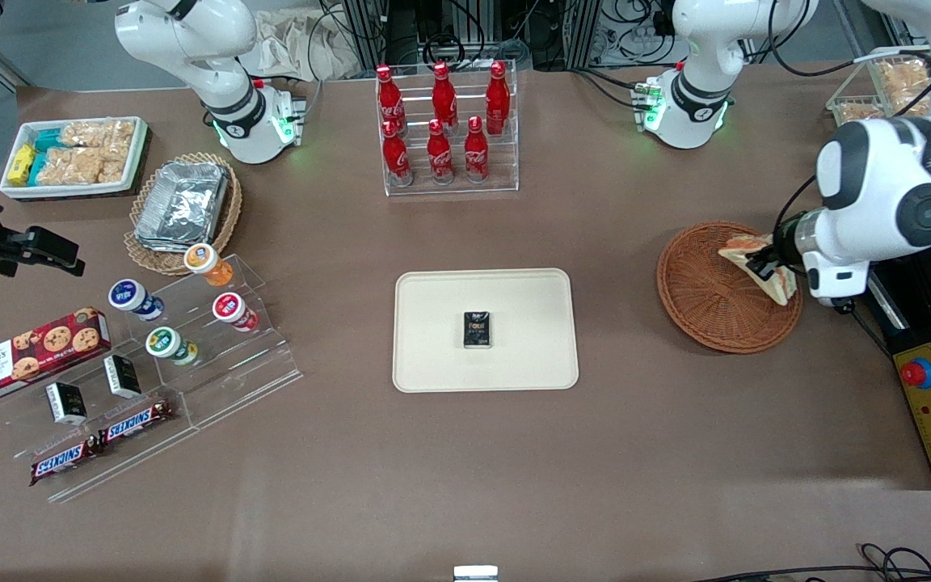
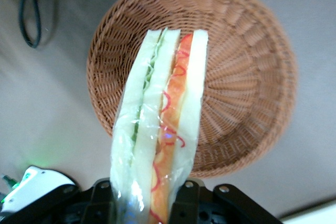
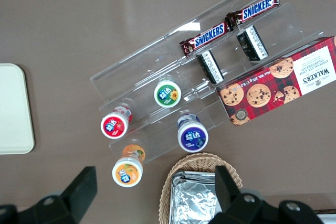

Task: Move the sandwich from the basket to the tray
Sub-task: 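Lift the sandwich out of the basket with the left gripper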

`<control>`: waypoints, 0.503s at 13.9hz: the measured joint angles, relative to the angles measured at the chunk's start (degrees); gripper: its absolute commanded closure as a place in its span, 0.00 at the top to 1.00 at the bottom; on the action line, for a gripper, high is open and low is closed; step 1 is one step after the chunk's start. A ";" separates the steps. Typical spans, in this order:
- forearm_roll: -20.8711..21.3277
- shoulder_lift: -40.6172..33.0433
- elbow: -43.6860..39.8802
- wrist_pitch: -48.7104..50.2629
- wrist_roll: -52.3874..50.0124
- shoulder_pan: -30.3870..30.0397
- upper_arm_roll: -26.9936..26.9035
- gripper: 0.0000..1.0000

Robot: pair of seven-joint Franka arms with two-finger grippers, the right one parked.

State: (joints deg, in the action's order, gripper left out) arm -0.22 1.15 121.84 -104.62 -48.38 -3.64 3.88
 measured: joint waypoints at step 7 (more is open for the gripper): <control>0.01 0.37 -9.19 5.63 -0.06 0.55 10.91 0.29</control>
State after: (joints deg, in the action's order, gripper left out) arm -0.21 1.51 112.65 -98.99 -48.43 -3.09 14.79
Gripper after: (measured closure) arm 0.714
